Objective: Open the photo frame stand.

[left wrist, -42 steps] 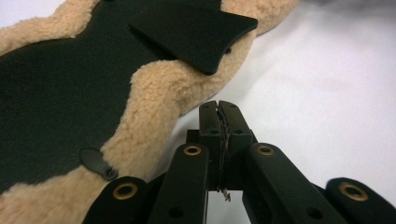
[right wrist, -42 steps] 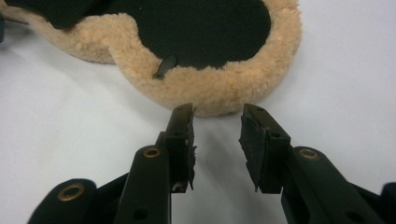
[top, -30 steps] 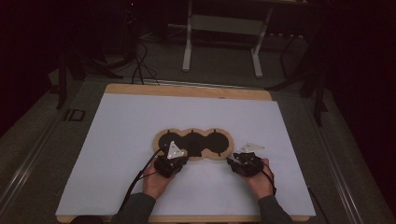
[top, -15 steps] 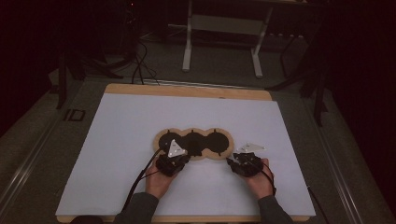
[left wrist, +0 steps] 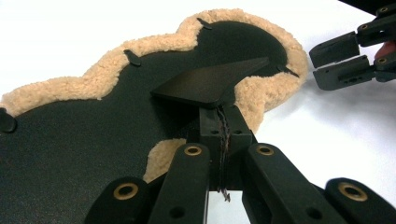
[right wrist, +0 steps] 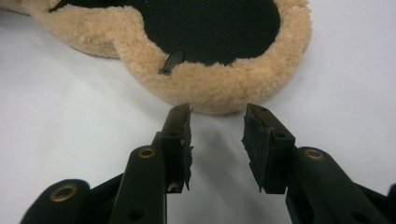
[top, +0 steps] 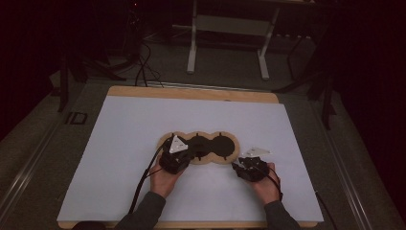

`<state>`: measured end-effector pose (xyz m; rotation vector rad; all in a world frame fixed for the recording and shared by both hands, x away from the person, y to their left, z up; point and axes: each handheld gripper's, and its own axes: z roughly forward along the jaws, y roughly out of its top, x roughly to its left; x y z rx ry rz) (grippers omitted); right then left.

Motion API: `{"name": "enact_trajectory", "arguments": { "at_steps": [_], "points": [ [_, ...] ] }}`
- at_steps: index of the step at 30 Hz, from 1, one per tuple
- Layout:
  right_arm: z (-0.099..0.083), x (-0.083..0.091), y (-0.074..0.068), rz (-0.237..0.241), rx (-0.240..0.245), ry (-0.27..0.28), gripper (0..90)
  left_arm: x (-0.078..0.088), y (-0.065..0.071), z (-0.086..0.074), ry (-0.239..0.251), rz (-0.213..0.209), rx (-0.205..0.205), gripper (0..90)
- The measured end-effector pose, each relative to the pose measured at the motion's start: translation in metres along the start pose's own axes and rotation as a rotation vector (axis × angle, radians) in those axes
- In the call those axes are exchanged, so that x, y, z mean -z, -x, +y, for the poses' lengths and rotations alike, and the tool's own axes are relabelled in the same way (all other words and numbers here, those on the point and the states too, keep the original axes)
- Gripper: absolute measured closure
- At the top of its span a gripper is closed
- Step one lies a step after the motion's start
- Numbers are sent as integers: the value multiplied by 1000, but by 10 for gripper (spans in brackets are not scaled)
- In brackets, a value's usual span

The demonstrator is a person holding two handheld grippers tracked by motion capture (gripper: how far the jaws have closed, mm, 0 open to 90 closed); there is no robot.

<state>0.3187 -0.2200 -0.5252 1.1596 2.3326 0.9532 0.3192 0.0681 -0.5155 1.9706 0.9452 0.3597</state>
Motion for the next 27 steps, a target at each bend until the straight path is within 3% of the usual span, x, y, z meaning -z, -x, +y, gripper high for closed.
{"name": "enact_trajectory", "arguments": {
  "at_steps": [13, 18, 27],
  "points": [
    [0, -1, -1, 2, 4, -4, 611, 0, 3, -1, -14, 10, -28, 852],
    [0, -1, 0, 4, 4, -3, 610, 1, 5, -2, -31, 0, -54, 847],
    [0, -1, 0, 3, 5, -5, 608, 11, 10, -2, -21, -36, -78, 817]
  ]
}}
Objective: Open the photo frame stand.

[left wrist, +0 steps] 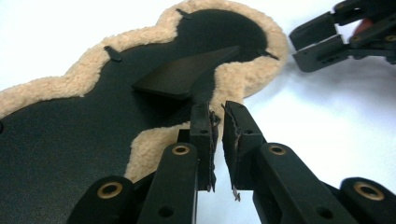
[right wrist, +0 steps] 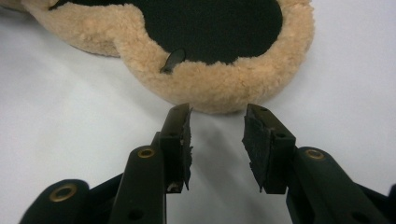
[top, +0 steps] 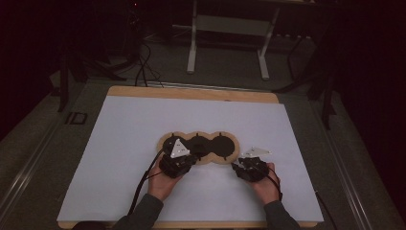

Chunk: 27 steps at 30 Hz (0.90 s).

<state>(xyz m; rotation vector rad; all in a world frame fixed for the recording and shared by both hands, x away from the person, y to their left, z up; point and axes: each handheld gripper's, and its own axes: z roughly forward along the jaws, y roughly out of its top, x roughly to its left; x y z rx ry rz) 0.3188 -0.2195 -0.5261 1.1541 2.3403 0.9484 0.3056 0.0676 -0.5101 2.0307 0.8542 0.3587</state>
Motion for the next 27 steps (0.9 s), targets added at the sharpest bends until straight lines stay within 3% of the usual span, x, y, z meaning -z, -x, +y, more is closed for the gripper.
{"name": "enact_trajectory", "arguments": {
  "at_steps": [8, 16, 20, 27],
  "points": [
    [0, 0, 0, -3, -4, 1, 606, 12, 0, 4, 36, -20, -22, 739],
    [0, 0, 0, -2, -4, 4, 606, 20, -7, 17, 74, 23, -32, 597],
    [0, 1, 1, -1, -5, 5, 605, 18, -10, 20, 83, 48, -35, 516],
    [0, 1, 1, 0, -4, 4, 602, 2, -13, 18, 45, 41, -37, 436]
  ]
}}
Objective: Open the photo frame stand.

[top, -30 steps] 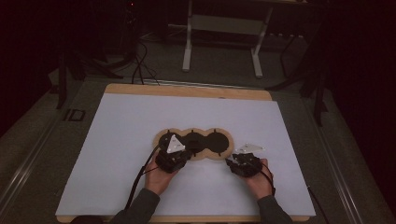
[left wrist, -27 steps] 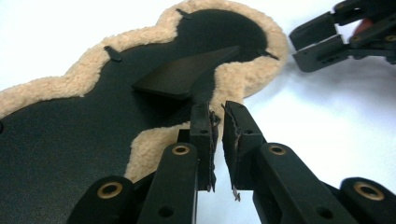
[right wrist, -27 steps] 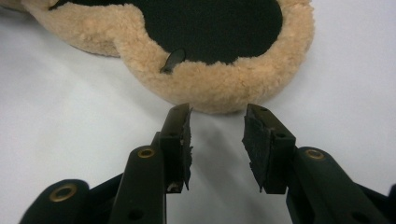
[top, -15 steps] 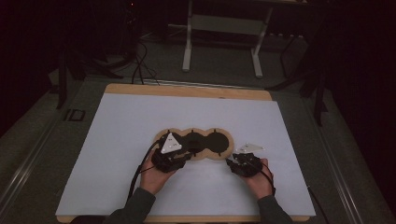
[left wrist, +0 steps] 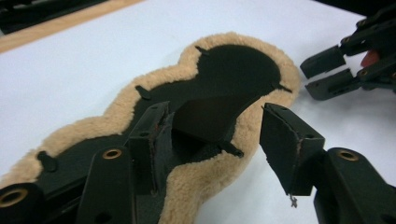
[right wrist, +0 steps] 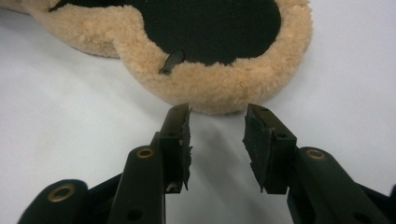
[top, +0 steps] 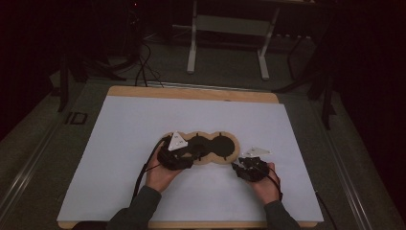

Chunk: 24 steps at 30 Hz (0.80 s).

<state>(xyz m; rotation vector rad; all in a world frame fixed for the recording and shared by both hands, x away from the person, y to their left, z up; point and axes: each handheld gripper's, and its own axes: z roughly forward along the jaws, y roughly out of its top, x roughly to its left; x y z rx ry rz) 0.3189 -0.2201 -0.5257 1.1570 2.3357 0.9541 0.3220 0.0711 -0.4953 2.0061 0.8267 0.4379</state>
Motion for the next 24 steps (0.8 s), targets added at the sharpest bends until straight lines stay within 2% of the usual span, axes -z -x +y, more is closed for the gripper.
{"name": "enact_trajectory", "arguments": {
  "at_steps": [3, 8, 11, 16, 20, 24],
  "points": [
    [0, 0, 0, 0, -2, 0, 601, -7, 0, 0, -15, -10, -8, 418],
    [0, 0, 0, 0, -1, 0, 599, -18, 2, 1, -44, 4, -56, 409],
    [0, 0, 0, 0, -2, 0, 599, -25, 3, 2, -69, 26, -86, 411],
    [0, 0, 0, 2, -1, 0, 598, -32, 6, 7, -90, 55, -126, 461],
    [0, 0, 0, 3, -1, 2, 598, -40, 8, 12, -127, 64, -165, 491],
    [0, 0, 0, 3, -3, 3, 597, -46, 12, 14, -137, 78, -183, 531]
  ]
}}
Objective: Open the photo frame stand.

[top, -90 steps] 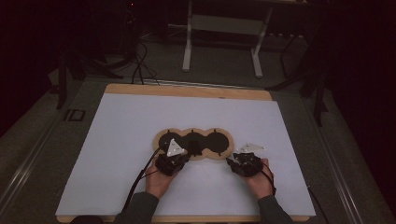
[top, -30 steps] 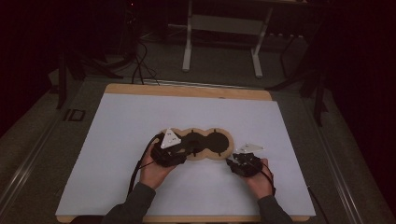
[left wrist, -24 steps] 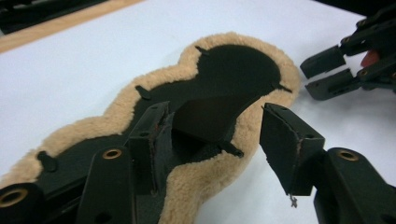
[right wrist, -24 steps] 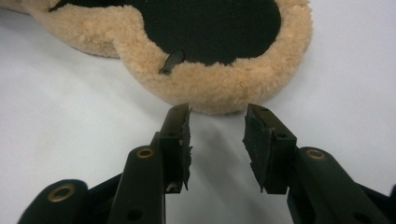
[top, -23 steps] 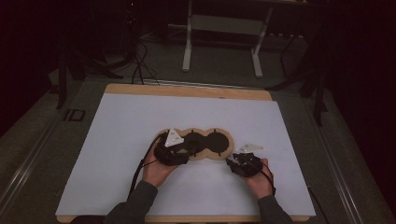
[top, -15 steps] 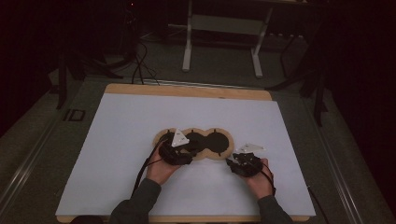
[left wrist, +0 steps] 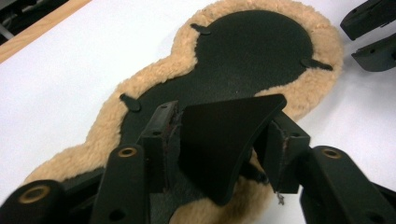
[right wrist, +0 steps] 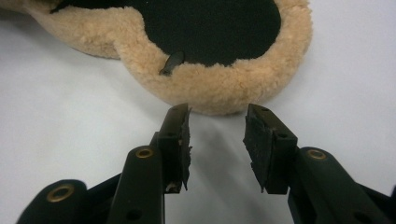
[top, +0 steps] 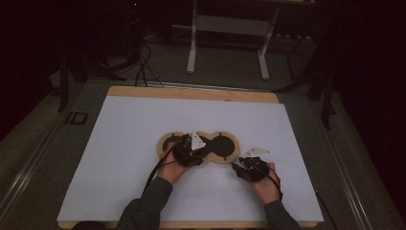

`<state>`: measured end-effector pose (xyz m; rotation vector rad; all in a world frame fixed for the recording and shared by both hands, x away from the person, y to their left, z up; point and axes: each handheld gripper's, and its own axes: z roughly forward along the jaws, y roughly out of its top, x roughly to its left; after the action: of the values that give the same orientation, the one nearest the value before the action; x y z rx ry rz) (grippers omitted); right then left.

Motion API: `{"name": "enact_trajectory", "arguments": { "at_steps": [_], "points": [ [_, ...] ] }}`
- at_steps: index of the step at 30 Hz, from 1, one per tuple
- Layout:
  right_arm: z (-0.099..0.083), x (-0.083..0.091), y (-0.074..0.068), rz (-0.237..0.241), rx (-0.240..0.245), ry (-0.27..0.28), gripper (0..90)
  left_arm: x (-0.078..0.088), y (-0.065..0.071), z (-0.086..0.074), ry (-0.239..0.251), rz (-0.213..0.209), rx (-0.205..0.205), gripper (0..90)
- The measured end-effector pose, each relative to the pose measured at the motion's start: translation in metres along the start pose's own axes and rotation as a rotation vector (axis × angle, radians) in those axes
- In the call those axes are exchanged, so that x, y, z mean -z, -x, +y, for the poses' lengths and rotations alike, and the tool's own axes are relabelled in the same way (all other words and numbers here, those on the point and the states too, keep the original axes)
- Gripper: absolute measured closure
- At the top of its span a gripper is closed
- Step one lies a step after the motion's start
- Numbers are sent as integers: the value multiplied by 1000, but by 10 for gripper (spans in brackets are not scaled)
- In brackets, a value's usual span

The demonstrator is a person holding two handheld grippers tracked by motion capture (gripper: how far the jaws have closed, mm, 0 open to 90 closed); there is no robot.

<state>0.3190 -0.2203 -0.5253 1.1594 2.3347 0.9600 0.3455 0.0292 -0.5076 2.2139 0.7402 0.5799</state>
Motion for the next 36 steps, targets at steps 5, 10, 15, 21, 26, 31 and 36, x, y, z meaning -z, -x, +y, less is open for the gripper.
{"name": "enact_trajectory", "arguments": {
  "at_steps": [5, 10, 15, 21, 26, 31, 36],
  "points": [
    [0, 0, 0, 1, -1, 2, 597, -1, 2, 2, -10, 27, -23, 570],
    [0, 0, 0, 1, -3, 3, 595, 0, 3, 5, -3, 53, -46, 659],
    [0, 0, 0, 2, -1, 3, 592, 2, 2, 6, 0, 66, -60, 685],
    [1, 1, 0, 6, -4, 7, 581, 4, 1, 5, 10, 63, -66, 699],
    [2, 3, 2, 14, -12, 19, 576, 8, -2, 2, 36, 57, -55, 703],
    [3, 3, 1, 19, -18, 24, 559, 12, -5, -1, 68, 47, -31, 705],
    [8, 8, 0, 45, -35, 50, 534, 17, -9, -4, 95, 39, -7, 705]
  ]
}}
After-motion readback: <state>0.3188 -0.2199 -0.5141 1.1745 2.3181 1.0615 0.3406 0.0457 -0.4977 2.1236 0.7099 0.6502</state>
